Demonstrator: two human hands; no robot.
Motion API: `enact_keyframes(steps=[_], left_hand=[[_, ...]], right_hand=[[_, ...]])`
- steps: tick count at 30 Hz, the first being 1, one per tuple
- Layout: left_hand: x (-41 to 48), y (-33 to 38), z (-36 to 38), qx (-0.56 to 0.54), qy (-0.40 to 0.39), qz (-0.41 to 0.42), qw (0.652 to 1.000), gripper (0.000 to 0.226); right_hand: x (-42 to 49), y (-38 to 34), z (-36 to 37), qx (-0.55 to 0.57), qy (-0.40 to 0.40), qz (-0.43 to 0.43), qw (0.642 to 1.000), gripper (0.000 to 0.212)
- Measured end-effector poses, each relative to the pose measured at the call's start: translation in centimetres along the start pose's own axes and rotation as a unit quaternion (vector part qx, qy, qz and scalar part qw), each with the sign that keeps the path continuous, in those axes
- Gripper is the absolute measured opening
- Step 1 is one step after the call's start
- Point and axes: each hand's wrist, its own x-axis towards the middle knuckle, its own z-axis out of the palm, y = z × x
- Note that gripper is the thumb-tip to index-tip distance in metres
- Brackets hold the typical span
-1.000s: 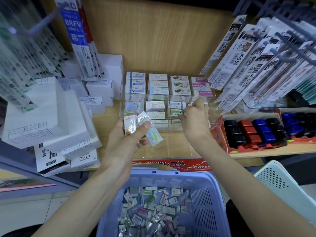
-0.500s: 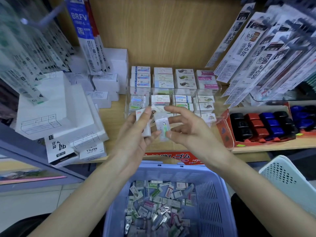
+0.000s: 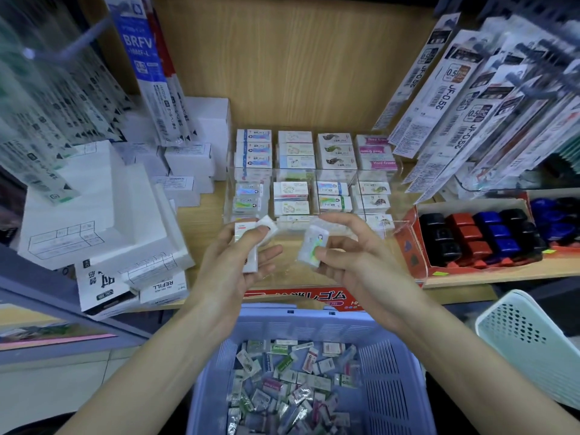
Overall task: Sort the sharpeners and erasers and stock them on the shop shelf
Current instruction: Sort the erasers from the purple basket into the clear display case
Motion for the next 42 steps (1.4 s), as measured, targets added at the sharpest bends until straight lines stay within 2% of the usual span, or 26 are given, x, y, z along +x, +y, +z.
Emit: enact_keyframes(steps=[5, 10, 14, 16, 18, 20, 24, 26, 29, 31, 32, 33, 34, 36, 37, 39, 42], left_hand=[[0.4, 1.1, -0.4, -0.013, 0.028, 0.02, 0.999, 0.014], [0.9, 2.6, -2.3, -0.008, 0.076, 0.06, 0.995, 0.017], [0.9, 2.9, -3.8, -0.003, 0.099, 0.043, 0.994, 0.017], [0.9, 3.1, -4.2, -0.009, 0.103, 0.038, 0.994, 0.014], [0.8, 3.3, -4.3, -0.009, 0.099, 0.035, 0.994, 0.013], [0.7, 3.3, -4.3, -0.011, 0.094, 0.034, 0.995, 0.013], [0.5, 3.6, -4.1, -0.022, 0.081, 0.034, 0.996, 0.014], [0.4, 3.6, -4.1, -0.029, 0.077, 0.033, 0.996, 0.012], [0.2, 3.7, -3.9, -0.047, 0.072, 0.014, 0.996, 0.003], [0.1, 3.9, -3.7, -0.068, 0.059, -0.009, 0.996, 0.014], [0.1, 3.9, -3.7, -0.077, 0.053, -0.017, 0.996, 0.022], [0.1, 4.0, -3.7, -0.084, 0.049, -0.021, 0.995, 0.028], [0.1, 3.9, -3.7, -0.087, 0.045, -0.021, 0.995, 0.033], [0.1, 3.7, -3.5, -0.084, 0.031, -0.025, 0.996, 0.034], [0.0, 3.6, -3.3, -0.081, 0.019, -0.031, 0.996, 0.034], [-0.1, 3.4, -2.9, -0.074, -0.012, -0.041, 0.996, 0.033], [-0.3, 3.2, -2.1, -0.066, -0.065, -0.042, 0.995, 0.034]], right_hand=[[0.9, -0.3, -0.2, 0.021, 0.078, -0.008, 0.997, 0.029], [3.8, 0.1, 3.5, 0.006, 0.121, -0.057, 0.991, 0.02], [6.9, 1.7, 6.9, -0.103, 0.178, -0.099, 0.974, 0.021], [7.8, 2.3, 8.1, -0.203, 0.221, -0.123, 0.946, 0.022], [8.3, 2.6, 9.0, -0.304, 0.27, -0.146, 0.902, 0.019], [8.6, 2.9, 9.5, -0.362, 0.304, -0.156, 0.867, 0.017], [9.2, 3.7, 9.5, -0.45, 0.29, -0.141, 0.833, 0.019], [9.1, 3.8, 9.4, -0.481, 0.288, -0.181, 0.808, 0.018], [9.0, 3.9, 8.8, -0.541, 0.291, -0.269, 0.742, 0.023], [8.8, 3.5, 8.3, -0.572, 0.288, -0.276, 0.717, 0.031], [8.5, 3.2, 7.9, -0.581, 0.273, -0.271, 0.717, 0.034], [8.2, 3.0, 7.5, -0.573, 0.247, -0.267, 0.735, 0.037], [7.6, 2.4, 7.4, -0.528, 0.209, -0.259, 0.782, 0.04], [5.9, 0.8, 7.6, -0.355, 0.11, -0.213, 0.904, 0.041], [5.1, 0.1, 7.9, -0.273, 0.064, -0.175, 0.944, 0.034], [4.2, -0.5, 8.2, -0.226, 0.01, -0.127, 0.966, 0.012], [3.7, -0.3, 7.7, -0.218, 0.008, -0.132, 0.967, 0.018]])
